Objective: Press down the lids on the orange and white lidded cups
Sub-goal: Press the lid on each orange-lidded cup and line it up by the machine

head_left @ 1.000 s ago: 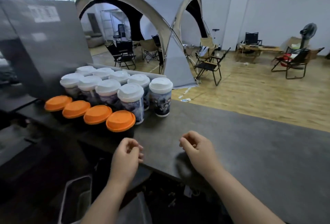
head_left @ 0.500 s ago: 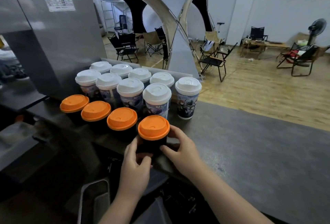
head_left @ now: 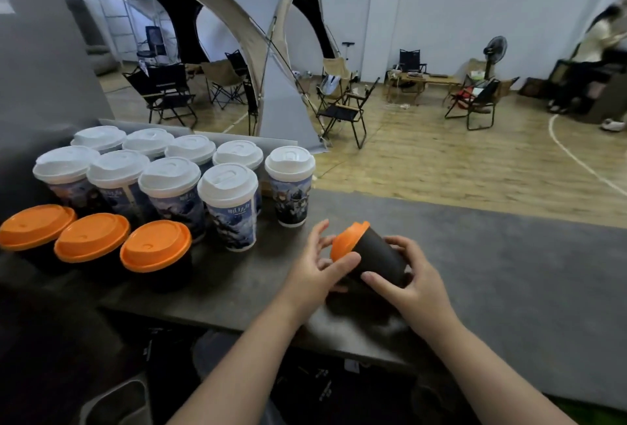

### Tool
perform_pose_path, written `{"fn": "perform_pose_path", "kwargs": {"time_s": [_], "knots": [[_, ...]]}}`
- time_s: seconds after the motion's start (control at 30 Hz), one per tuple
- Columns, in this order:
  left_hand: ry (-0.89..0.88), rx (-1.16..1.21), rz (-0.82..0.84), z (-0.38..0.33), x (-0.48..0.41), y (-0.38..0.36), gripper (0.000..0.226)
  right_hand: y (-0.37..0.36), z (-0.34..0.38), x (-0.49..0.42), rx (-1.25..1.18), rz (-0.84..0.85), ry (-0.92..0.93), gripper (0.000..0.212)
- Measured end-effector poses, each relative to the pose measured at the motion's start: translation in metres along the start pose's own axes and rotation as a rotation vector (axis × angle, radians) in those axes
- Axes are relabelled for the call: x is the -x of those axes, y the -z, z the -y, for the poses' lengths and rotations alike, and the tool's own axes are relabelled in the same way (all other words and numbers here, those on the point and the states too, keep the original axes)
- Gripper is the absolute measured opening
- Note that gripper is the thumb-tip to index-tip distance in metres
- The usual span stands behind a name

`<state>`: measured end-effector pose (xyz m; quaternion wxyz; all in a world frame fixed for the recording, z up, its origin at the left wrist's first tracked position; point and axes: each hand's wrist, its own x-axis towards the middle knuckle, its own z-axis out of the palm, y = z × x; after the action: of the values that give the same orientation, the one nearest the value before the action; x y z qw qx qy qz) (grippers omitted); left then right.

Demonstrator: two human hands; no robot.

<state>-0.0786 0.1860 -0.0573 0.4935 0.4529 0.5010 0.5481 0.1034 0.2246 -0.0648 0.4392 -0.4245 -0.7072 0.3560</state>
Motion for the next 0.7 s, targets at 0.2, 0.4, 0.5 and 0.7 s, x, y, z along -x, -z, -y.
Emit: {"fn": "perform_pose_path", "kwargs": {"time_s": [0.2, 0.4, 0.5, 0.7], "knots": [[-0.080, -0.076, -0.032, 0.007, -0.010, -0.013, 0.061, -0.002, -0.006, 0.002, 0.020, 0.027, 0.034, 0.048], [-0.041, 0.033, 0.035, 0.007, -0.009, -0.003, 0.071, -0.001, -0.008, 0.002, -0.040, 0.039, 0.072, 0.048], [-0.007, 0.075, 0.030, 0.005, -0.010, -0.004, 0.049, -0.001, -0.012, 0.003, -0.047, 0.030, 0.099, 0.062], [-0.041, 0.089, 0.007, 0.010, -0.011, -0.001, 0.052, -0.003, -0.013, 0.001, 0.020, 0.038, 0.067, 0.059]]}}
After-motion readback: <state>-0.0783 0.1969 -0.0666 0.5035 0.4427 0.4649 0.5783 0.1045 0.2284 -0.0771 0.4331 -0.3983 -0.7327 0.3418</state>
